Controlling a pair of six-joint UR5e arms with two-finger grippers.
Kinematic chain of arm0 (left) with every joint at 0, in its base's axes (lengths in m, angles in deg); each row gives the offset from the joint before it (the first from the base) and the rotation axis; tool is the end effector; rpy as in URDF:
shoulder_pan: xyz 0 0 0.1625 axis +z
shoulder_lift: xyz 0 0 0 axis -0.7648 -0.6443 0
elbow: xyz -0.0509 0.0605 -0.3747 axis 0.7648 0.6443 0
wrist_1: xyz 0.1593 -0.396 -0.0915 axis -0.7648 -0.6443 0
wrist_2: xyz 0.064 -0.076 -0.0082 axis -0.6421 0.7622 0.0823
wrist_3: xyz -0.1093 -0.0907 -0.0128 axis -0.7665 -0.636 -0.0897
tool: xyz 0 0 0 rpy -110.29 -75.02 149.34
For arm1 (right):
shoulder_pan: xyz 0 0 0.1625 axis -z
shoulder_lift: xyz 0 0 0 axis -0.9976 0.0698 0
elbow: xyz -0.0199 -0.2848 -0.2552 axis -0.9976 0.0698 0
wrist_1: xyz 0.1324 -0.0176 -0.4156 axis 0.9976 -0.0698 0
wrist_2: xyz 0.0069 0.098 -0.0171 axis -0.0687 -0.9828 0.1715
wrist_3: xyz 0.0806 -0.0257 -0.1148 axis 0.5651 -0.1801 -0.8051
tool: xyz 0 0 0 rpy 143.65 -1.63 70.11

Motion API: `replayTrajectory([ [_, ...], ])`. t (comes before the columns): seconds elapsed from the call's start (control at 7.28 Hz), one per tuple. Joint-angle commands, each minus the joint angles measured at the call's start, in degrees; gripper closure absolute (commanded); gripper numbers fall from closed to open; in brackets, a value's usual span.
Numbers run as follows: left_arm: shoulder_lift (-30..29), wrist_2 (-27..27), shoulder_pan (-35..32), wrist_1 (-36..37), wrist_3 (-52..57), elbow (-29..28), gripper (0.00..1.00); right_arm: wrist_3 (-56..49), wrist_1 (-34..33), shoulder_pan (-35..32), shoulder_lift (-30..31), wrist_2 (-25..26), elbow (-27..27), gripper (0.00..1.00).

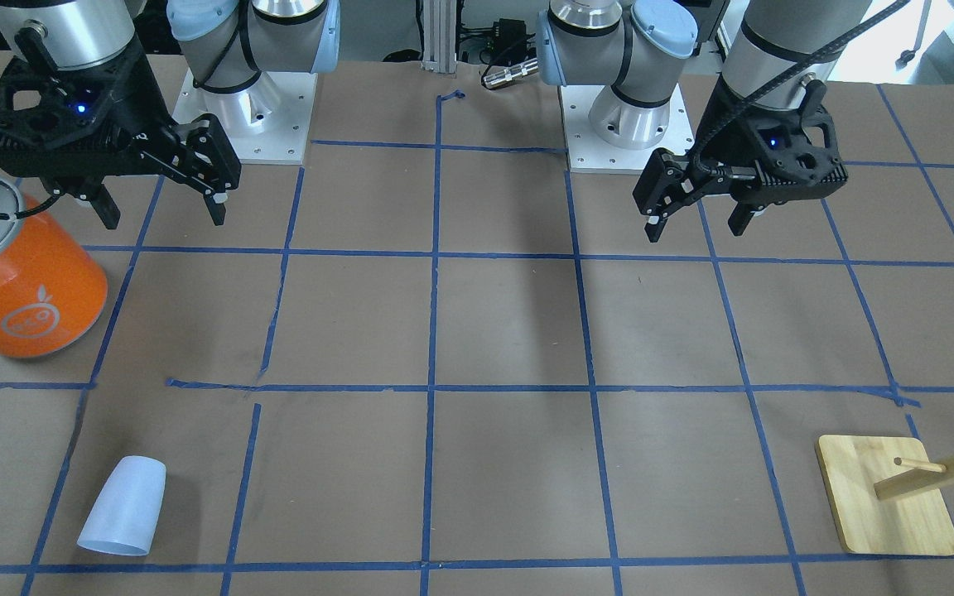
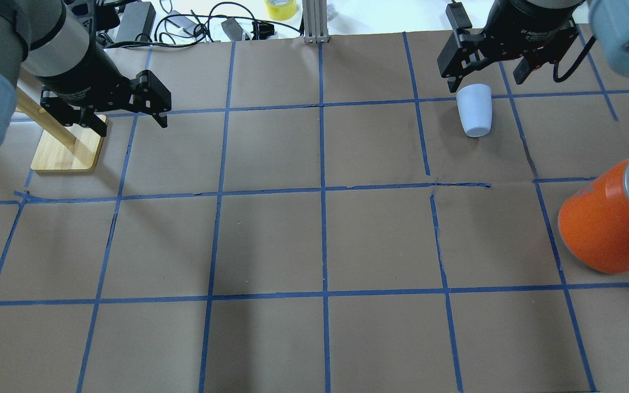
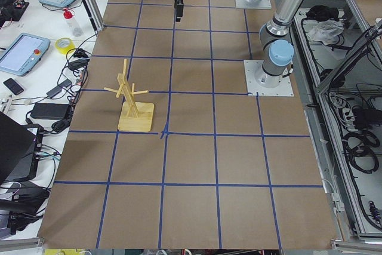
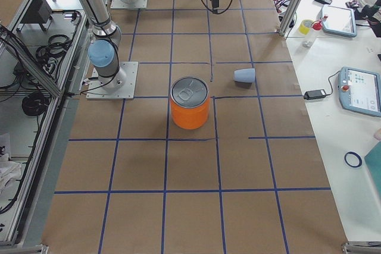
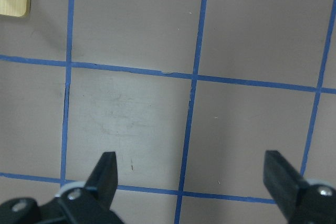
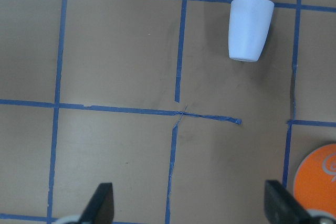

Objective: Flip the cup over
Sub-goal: 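Lower the right gripper over the upside-down white cup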

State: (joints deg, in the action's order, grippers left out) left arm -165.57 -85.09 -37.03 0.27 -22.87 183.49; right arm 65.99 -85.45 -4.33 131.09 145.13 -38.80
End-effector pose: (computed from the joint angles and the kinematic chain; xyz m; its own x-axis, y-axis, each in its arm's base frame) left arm -0.1048 -0.5202 0.4018 -0.9923 -0.1240 0.0036 -0.1237 0.9859 -0.1131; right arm 0.1356 -0.5366 0.4422 -0.9965 -0.0817 0.0158 -0.0831 0.9878 -0.1315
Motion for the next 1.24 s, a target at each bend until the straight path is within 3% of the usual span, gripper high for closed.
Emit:
replayTrajectory([
  [0.0,-0.05,0.08,0.09,0.09,-0.01,0.37,0.00,0.05,0.50,0.06,0.00,0.30,0.09,0.00],
  [0.41,-0.05,0.08,0.17,0.17,0.08,0.46,0.00,0.66,-0.46,0.85,-0.70,-0.40,0.09,0.00],
  [0.69,-0.23,0.08,0.26,0.09,0.08,0.55,0.00,0.05,-1.08,6.80,-4.73,-0.58,1.57,0.00],
  [1.1,-0.32,0.08,0.35,0.09,0.17,0.55,0.00,-0.82,-15.53,9.03,-22.01,0.03,6.84,0.00],
])
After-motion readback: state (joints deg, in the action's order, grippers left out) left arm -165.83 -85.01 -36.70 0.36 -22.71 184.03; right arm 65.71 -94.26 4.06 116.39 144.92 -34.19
